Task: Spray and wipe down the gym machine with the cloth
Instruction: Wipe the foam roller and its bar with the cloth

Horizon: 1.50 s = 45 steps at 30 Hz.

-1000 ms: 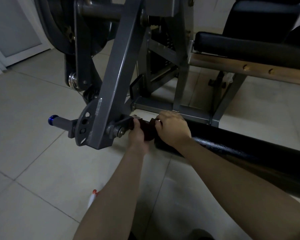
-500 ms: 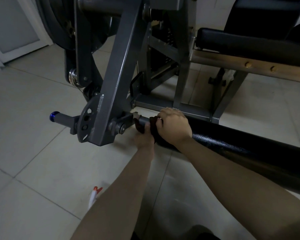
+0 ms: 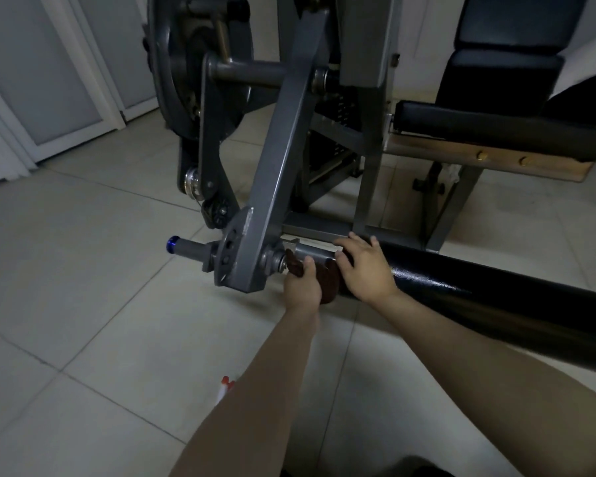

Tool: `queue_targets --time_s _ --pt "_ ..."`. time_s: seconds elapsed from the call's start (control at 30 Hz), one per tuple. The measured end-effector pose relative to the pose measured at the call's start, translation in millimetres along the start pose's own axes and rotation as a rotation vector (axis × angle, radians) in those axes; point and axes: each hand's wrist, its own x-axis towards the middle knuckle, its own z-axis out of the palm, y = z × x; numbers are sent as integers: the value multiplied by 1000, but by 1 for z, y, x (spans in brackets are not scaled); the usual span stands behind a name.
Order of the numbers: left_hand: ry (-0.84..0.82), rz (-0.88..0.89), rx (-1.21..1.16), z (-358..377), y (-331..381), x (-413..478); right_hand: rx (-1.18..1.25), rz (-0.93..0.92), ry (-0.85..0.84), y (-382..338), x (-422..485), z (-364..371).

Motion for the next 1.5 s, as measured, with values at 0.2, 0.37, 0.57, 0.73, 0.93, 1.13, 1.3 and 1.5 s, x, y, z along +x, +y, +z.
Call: queue_targets --time_s 0.2,0.37,0.57,0.73,0.93,1.13,1.3,1.5 --pt "-126 -94 -207 -10 18 -29 427 255 34 -51 -40 -4" --pt "-202 -117 -299 -5 12 -56 819 416 2 -68 -62 0" --pt "-218 -59 -228 -23 -4 -63 645 447 111 -63 -83 19" --pt "-149 71 -173 -33 -13 -59 575 494 150 -82 -79 16" --pt "-64 17 -31 -91 11 -100 599 553 -155 -144 -73 -23" --pt "9 -158 -8 -110 97 -150 720 780 -197 -215 -65 -78" --pt "-135 -153 127 -129 231 -207 818 852 -219 -301 -27 -176" --pt "-26 -140 238 -142 345 -254 570 499 -350 -376 19 -260"
